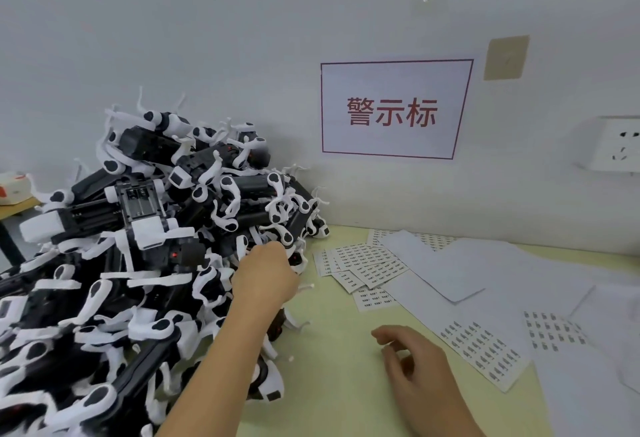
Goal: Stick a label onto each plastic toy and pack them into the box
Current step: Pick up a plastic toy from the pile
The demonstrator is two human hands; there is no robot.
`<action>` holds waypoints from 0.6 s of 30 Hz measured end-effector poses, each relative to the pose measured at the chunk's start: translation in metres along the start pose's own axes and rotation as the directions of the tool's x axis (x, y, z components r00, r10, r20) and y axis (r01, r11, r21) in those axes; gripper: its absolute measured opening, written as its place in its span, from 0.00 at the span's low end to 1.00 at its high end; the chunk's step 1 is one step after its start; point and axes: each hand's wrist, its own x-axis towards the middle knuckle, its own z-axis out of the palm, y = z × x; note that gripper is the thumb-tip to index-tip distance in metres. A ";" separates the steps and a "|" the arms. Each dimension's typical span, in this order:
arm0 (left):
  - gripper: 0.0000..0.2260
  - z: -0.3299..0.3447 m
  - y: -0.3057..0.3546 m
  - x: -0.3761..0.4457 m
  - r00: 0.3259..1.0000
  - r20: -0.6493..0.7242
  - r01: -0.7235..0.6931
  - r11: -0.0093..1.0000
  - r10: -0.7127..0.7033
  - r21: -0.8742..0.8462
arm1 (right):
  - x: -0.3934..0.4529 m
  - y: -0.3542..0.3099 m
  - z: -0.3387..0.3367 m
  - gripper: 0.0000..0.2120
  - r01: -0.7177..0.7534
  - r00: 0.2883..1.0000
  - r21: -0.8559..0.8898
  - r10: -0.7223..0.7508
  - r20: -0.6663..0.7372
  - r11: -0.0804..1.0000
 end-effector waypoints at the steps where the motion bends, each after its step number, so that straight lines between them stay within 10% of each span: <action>1: 0.12 -0.001 -0.002 -0.002 1.000 -0.020 -0.002 1.000 0.001 -0.007 | 0.000 0.000 0.000 0.21 -0.007 1.000 0.011 0.007 0.002 1.000; 12: 0.07 -0.009 -0.013 -0.030 0.929 -0.349 -0.211 0.949 0.120 -0.236 | -0.001 0.006 -0.001 0.19 -0.049 0.999 0.072 0.051 -0.020 0.996; 18: 0.19 -0.001 0.002 -0.048 0.919 -0.224 -0.388 0.642 0.325 -0.662 | -0.001 0.002 -0.004 0.16 -0.057 0.992 0.181 0.076 -0.098 0.982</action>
